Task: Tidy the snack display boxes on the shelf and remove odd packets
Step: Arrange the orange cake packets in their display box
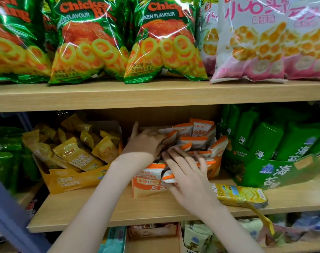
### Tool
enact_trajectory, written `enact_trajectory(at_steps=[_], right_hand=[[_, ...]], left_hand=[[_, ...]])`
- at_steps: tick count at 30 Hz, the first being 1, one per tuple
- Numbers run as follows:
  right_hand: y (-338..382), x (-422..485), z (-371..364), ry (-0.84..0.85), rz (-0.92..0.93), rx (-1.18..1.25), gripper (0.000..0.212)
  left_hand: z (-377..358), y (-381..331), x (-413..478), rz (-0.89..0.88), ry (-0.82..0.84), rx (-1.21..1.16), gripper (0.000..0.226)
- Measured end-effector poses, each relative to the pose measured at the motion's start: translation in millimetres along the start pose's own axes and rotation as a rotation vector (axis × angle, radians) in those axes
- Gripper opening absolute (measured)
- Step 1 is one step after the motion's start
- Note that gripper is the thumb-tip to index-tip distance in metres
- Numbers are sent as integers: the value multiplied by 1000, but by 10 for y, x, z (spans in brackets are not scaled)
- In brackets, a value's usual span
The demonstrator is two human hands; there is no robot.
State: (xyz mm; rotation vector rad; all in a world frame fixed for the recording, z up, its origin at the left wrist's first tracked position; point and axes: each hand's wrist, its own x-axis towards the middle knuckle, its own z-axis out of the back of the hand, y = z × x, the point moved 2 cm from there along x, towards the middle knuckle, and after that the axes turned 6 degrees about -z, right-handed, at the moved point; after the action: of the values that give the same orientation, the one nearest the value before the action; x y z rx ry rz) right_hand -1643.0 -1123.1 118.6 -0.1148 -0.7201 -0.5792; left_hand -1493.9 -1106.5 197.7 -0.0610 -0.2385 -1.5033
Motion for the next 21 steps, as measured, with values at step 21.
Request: enact_trajectory(at_steps=[21], right_hand=[[-2,-448,-33,-114,64,-86,95]], left_hand=[[-111,-311,-495,-200,-353,73,30]])
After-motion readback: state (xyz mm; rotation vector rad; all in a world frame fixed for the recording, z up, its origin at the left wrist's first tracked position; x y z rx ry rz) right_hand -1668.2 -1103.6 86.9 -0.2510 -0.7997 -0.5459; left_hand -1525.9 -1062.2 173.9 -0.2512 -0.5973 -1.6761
